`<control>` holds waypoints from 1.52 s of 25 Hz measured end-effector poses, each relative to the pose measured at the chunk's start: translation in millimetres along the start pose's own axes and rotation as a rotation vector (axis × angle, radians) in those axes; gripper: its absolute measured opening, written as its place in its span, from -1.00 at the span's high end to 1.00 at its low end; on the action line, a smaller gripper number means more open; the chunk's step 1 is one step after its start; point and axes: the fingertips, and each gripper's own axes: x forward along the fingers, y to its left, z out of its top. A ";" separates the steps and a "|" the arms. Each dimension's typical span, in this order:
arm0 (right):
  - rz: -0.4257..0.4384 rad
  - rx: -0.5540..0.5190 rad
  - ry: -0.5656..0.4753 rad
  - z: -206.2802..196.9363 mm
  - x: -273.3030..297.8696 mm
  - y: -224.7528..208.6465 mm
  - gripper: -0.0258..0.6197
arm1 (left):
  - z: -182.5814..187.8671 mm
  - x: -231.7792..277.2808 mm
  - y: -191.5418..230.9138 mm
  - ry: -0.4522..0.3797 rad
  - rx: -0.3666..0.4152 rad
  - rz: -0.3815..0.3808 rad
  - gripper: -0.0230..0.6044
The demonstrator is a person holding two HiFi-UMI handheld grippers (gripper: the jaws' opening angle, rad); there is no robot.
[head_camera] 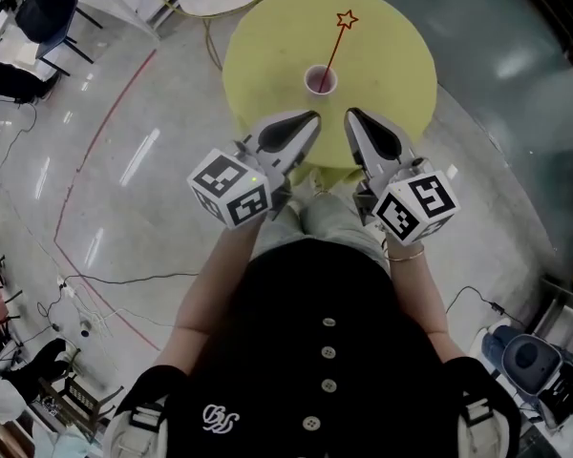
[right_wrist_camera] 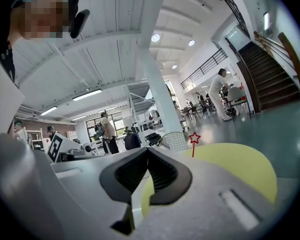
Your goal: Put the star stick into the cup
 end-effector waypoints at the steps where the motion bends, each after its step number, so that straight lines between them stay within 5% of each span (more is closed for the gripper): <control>1: -0.002 -0.002 -0.001 -0.3 -1.3 2.0 0.91 | 0.0 -2.8 -1.4 0.000 0.001 0.001 0.87; 38: -0.048 -0.052 -0.003 -16.4 -22.9 25.1 0.91 | -22.1 -27.5 -26.9 0.030 0.003 -0.026 0.87</control>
